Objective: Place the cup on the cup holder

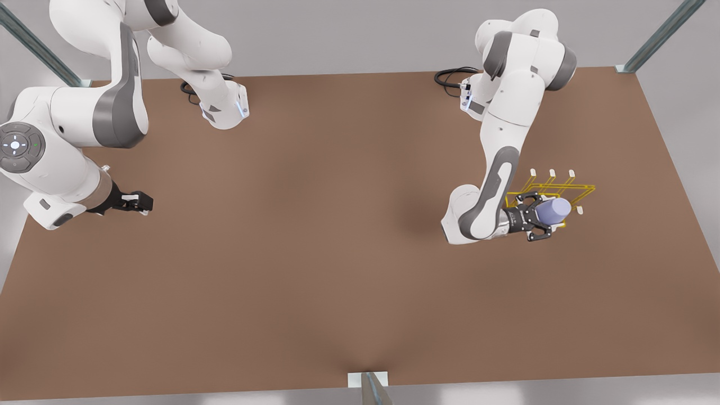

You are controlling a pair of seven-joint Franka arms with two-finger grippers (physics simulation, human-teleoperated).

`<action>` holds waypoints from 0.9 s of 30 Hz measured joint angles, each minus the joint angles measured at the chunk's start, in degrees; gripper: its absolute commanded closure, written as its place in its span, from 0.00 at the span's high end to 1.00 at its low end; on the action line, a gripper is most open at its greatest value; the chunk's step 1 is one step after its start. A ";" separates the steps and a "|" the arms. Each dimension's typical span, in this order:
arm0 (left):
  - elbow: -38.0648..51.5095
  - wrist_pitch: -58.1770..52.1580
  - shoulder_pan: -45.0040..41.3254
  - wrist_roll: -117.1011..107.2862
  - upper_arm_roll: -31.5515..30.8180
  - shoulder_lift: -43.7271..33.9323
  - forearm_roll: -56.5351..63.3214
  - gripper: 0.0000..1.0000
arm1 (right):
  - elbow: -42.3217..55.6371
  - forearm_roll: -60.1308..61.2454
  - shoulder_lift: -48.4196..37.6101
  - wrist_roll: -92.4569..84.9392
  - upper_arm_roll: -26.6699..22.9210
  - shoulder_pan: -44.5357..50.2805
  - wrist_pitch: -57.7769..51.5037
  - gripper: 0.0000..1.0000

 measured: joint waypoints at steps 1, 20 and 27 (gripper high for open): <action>-0.20 0.04 -0.06 -0.25 0.00 0.00 -0.15 0.78 | 0.00 0.00 0.00 0.00 0.00 -0.01 0.00 1.00; -4.16 -1.06 -0.51 -4.91 -0.15 -0.10 -2.79 0.78 | 0.00 0.00 0.00 0.00 0.00 -0.02 0.00 1.00; -4.18 -0.81 -0.46 -6.47 -0.15 0.05 -3.06 1.00 | 0.00 0.00 0.00 0.00 0.00 -0.02 0.00 1.00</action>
